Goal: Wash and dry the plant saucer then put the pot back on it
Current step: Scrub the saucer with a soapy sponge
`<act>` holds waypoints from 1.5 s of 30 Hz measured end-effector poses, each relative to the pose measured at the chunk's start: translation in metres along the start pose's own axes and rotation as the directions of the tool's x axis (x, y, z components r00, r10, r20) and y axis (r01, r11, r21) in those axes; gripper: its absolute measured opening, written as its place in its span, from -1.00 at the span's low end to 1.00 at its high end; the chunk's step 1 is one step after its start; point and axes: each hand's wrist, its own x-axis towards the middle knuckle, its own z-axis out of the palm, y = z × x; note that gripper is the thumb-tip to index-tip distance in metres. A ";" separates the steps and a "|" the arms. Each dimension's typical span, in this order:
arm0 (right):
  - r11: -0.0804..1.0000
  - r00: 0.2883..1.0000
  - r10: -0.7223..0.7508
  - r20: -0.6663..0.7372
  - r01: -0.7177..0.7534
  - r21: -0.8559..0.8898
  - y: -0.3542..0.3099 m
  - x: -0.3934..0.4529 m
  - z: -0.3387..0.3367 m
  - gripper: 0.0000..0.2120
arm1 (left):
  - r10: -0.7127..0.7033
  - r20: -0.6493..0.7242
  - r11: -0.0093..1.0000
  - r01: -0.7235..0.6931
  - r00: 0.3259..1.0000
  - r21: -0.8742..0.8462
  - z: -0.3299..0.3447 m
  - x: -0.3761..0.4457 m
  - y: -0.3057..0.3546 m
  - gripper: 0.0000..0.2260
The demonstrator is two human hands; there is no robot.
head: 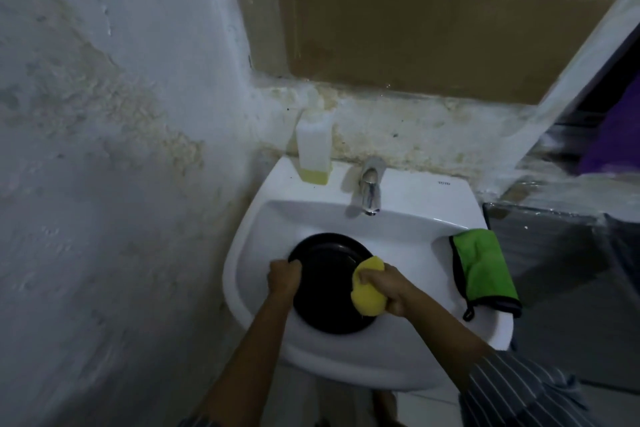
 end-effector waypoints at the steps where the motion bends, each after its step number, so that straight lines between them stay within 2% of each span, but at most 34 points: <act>1: 1.000 1.000 0.001 -0.004 -0.001 -0.009 0.004 0.002 0.001 -0.46 | -0.024 -0.004 0.999 0.024 1.000 0.048 0.009 -0.004 -0.012 -0.60; 3: 0.999 1.000 -0.003 -0.011 0.002 -0.041 0.008 0.004 0.004 -0.44 | -0.019 -0.002 0.996 0.019 1.000 0.085 0.028 -0.014 -0.032 -0.53; 6: 0.995 1.000 -0.018 -0.023 0.015 -0.094 0.011 0.006 0.003 -0.46 | 0.041 -0.075 0.995 -0.034 0.996 0.091 0.036 -0.010 -0.029 -0.45; 9: 0.994 1.000 -0.016 -0.010 0.014 -0.105 0.014 0.008 -0.003 -0.59 | -0.017 -0.049 0.999 0.018 0.999 0.029 0.039 -0.005 -0.035 -0.38; 11: 0.990 1.000 -0.007 0.023 0.011 -0.142 0.015 0.010 -0.009 -0.59 | -0.012 -0.018 1.000 0.013 1.000 0.018 0.037 0.001 -0.039 -0.47; 14: 0.978 0.998 -0.046 0.043 0.054 -0.199 0.014 0.017 -0.016 -0.56 | -0.028 0.013 0.996 0.027 1.000 0.089 0.037 0.005 -0.041 -0.67; 18: 0.955 0.995 -0.099 0.002 0.095 -0.281 0.013 0.024 -0.020 -0.69 | -0.004 -0.040 0.991 0.009 0.999 0.137 0.040 -0.002 -0.040 -0.71; 23: 0.871 0.986 -0.163 -0.028 0.130 -0.474 0.010 0.029 -0.028 -0.63 | 0.090 -0.104 0.990 -0.077 0.990 0.120 0.039 -0.010 -0.047 -0.74; 27: 0.771 0.976 -0.215 -0.023 0.155 -0.617 0.006 0.026 -0.032 -0.55 | 0.184 -0.170 0.983 -0.185 0.968 0.012 0.039 -0.019 -0.051 -0.80; 29: 0.760 0.966 -0.260 -0.010 0.199 -0.618 0.006 0.025 -0.033 -0.48 | 0.228 -0.202 0.972 -0.236 0.952 -0.017 0.040 -0.024 -0.053 -0.74; 31: 0.819 0.970 -0.243 -0.023 0.192 -0.540 0.005 0.024 -0.034 -0.38 | 0.265 -0.232 0.960 -0.279 0.936 -0.032 0.041 -0.027 -0.055 -0.70; 34: 0.836 0.969 -0.241 -0.046 0.183 -0.518 0.002 0.021 -0.034 -0.49 | 0.292 -0.271 0.946 -0.318 0.917 -0.057 0.043 -0.028 -0.057 -0.67; 36: 0.767 0.942 -0.334 -0.041 0.247 -0.592 0.001 0.019 -0.032 -0.56 | 0.305 -0.301 0.938 -0.340 0.904 -0.072 0.044 -0.029 -0.056 -0.65; 39: 0.571 0.858 -0.513 -0.001 0.340 -0.747 0.002 0.016 -0.027 -0.48 | 0.347 -0.304 0.909 -0.398 0.887 -0.124 0.048 -0.031 -0.051 -0.67; 42: 0.398 0.777 -0.629 0.033 0.358 -0.845 -0.005 0.017 -0.019 -0.46 | 0.427 -0.272 0.873 -0.471 0.862 -0.122 0.054 -0.036 -0.046 -0.70; 43: 0.362 0.756 -0.653 0.041 0.359 -0.860 -0.009 0.017 -0.015 -0.51 | 0.448 -0.272 0.863 -0.492 0.852 -0.118 0.057 -0.038 -0.045 -0.72; 45: 0.373 0.752 -0.656 0.069 0.402 -0.836 -0.017 0.013 -0.002 -0.58 | 0.466 -0.296 0.847 -0.517 0.834 -0.120 0.062 -0.040 -0.043 -0.76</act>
